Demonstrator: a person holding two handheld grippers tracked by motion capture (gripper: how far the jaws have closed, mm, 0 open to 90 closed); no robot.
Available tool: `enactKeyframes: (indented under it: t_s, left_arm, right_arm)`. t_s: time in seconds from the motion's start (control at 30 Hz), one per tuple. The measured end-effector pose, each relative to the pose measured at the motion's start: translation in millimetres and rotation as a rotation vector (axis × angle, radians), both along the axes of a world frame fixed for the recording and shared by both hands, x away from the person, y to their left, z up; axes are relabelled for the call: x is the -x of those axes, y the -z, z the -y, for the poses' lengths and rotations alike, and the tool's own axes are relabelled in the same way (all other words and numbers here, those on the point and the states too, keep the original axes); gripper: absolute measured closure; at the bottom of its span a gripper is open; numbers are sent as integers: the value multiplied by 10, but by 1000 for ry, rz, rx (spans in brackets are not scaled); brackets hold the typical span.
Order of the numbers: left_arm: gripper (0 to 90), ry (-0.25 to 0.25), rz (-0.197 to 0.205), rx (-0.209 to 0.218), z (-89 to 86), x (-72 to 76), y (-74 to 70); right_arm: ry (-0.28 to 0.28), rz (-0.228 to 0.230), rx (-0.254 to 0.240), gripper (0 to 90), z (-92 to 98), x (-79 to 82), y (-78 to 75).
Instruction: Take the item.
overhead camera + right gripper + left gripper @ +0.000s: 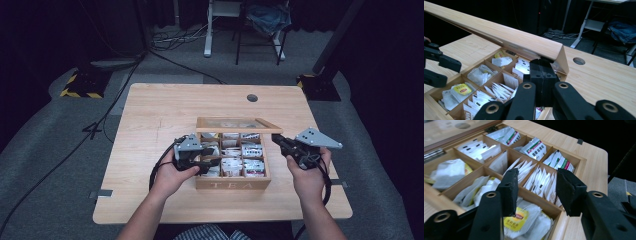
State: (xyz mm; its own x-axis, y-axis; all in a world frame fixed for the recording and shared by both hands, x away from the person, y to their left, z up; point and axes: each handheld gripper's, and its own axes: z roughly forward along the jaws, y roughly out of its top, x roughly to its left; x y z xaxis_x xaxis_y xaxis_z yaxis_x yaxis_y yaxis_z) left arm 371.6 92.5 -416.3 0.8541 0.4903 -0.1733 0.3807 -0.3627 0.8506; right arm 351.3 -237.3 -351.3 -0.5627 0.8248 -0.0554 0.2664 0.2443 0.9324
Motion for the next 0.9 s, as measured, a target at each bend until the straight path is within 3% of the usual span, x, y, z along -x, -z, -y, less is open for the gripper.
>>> enactKeyframes:
  t_s: [0.13,0.43,0.67,0.9]
  left_arm:
    - [683,57,-60,8,115,-22,3]
    - [734,108,-66,-64,360,-55,84]
    - [835,141,-82,-98,443,-57,142]
    - [854,141,-74,-130,493,-59,184]
  right_arm:
    - [2,-1,3,900,-3,-3,2]
    - [0,-3,0,900,-9,-6,11]
    - [-3,-6,0,900,-9,-11,15]
    - [-3,-6,0,900,-8,-12,15]
